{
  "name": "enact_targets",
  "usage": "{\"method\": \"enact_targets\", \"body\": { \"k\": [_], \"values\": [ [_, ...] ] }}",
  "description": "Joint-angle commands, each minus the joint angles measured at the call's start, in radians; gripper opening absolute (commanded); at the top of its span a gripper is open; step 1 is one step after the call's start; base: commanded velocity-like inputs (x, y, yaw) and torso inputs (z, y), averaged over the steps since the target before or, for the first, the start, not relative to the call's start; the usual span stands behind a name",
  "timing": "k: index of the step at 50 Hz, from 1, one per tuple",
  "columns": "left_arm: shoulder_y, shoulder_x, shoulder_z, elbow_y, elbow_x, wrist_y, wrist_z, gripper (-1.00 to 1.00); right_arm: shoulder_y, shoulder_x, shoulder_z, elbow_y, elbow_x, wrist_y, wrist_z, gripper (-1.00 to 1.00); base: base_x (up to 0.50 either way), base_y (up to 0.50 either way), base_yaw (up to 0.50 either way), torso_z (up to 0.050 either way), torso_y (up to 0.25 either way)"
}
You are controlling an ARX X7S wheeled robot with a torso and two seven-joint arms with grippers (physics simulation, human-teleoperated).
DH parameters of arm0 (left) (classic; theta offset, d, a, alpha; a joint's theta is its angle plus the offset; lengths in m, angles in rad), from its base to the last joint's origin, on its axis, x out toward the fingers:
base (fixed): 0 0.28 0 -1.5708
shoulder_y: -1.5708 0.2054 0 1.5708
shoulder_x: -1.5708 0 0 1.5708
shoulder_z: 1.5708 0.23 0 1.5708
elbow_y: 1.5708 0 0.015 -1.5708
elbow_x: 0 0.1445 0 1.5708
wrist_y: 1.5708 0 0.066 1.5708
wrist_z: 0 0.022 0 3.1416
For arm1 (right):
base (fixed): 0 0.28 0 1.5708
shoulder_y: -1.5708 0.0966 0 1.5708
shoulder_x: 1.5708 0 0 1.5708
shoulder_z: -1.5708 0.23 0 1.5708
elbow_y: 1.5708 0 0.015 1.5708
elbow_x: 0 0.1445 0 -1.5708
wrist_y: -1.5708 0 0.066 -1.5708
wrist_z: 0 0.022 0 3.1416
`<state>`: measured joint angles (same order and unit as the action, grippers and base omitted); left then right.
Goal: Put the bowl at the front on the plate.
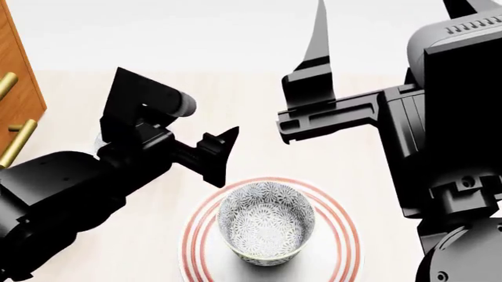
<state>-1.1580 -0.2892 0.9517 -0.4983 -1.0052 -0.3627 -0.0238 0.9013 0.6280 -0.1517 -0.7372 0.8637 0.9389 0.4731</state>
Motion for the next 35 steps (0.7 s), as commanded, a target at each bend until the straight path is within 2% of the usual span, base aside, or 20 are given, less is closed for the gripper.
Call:
{"method": "enact_targets", "body": {
  "k": [1,17,35],
  "values": [
    [0.043,-0.049,-0.038,0.098,-0.024,0.024,-0.072,1.0,-0.009,0.011,-0.018,0.006,-0.02,0.001,0.002,1.0,0.0,0.0,0.0,0.0,0.0],
    [0.091,-0.102,-0.076,0.22,-0.066,0.036,-0.134,1.0,-0.019,0.007,-0.009,0.009,-0.014,-0.022,-0.002,1.0,0.0,0.0,0.0,0.0,0.0],
    [0.153,-0.184,-0.113,0.45,-0.083,0.069,-0.24,1.0,-0.041,0.012,-0.005,0.005,-0.015,-0.036,0.003,1.0,0.0,0.0,0.0,0.0,0.0]
  ]
}}
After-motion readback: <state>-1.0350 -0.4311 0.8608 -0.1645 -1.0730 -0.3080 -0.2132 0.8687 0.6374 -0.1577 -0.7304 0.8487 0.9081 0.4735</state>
